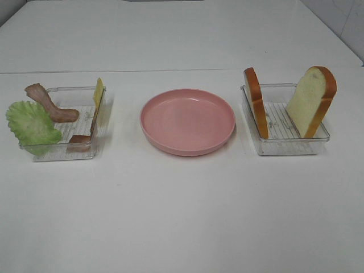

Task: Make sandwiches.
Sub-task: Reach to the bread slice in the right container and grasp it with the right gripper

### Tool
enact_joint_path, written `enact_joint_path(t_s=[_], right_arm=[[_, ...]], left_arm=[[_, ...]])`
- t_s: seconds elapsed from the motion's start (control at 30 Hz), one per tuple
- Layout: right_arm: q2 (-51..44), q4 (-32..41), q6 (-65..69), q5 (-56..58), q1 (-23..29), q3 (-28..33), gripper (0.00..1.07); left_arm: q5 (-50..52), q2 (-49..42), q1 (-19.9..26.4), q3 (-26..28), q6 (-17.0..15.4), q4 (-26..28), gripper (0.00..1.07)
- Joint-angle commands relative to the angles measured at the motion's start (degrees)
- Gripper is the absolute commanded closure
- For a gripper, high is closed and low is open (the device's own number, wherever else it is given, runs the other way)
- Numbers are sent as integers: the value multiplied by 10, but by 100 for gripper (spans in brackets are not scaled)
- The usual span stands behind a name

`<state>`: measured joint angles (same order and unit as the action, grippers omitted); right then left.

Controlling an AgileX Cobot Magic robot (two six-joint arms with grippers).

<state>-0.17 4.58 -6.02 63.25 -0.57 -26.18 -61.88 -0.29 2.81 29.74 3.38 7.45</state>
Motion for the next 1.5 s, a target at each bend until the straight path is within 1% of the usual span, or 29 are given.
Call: enact_joint_path(t_s=[0.03,0.63,0.73,0.8,0.87,0.9,0.93,1.0,1.07,1.1,1.13,1.17,1.23,1.27,1.3,1.33,1.37,1.4,1.43,1.47,1.5], right_arm=[[-20,2,2,-2,-1,-1,11],[-17,1,2,-5,-1,-5,11],[-5,0,2,-5,-1,-15,11],[11,-1,2,-7,-1,-24,11],[46,-5,2,-12,-1,-45,11],[46,-5,2,-12,-1,-45,11],[80,-10,2,-21,-1,-60,11],[94,-13,2,-30,-1,-68,11],[150,-13,2,-64,-1,-92,11],[150,-13,2,-64,-1,-92,11],[197,-13,2,-80,-1,-110,11],[197,-13,2,-80,-1,-110,11],[270,-13,15,-88,-1,-137,11],[270,-13,15,-88,-1,-137,11],[321,-13,25,-88,-1,-156,11],[350,-13,29,-88,-1,-168,11],[350,-13,29,-88,-1,-168,11],[407,-13,33,-88,-1,-191,11],[430,-13,34,-87,-1,-202,11],[430,-13,34,-87,-1,-202,11],[485,-13,34,-83,-1,-229,11]], left_arm=[[2,-7,1,-1,-2,-2,6],[2,-7,1,-1,-2,-2,6],[2,-7,1,-1,-2,-2,6],[2,-7,1,-1,-2,-2,6],[2,-7,1,-1,-2,-2,6],[2,-7,1,-1,-2,-2,6],[2,-7,1,-1,-2,-2,6],[2,-7,1,-1,-2,-2,6],[2,-7,1,-1,-2,-2,6],[2,-7,1,-1,-2,-2,6],[2,-7,1,-1,-2,-2,6],[2,-7,1,-1,-2,-2,6],[2,-7,1,-1,-2,-2,6],[2,-7,1,-1,-2,-2,6],[2,-7,1,-1,-2,-2,6],[2,-7,1,-1,-2,-2,6],[2,-7,1,-1,-2,-2,6],[2,-7,1,-1,-2,-2,6],[2,-7,1,-1,-2,-2,6],[2,-7,1,-1,-2,-2,6],[2,-7,1,-1,-2,-2,6]])
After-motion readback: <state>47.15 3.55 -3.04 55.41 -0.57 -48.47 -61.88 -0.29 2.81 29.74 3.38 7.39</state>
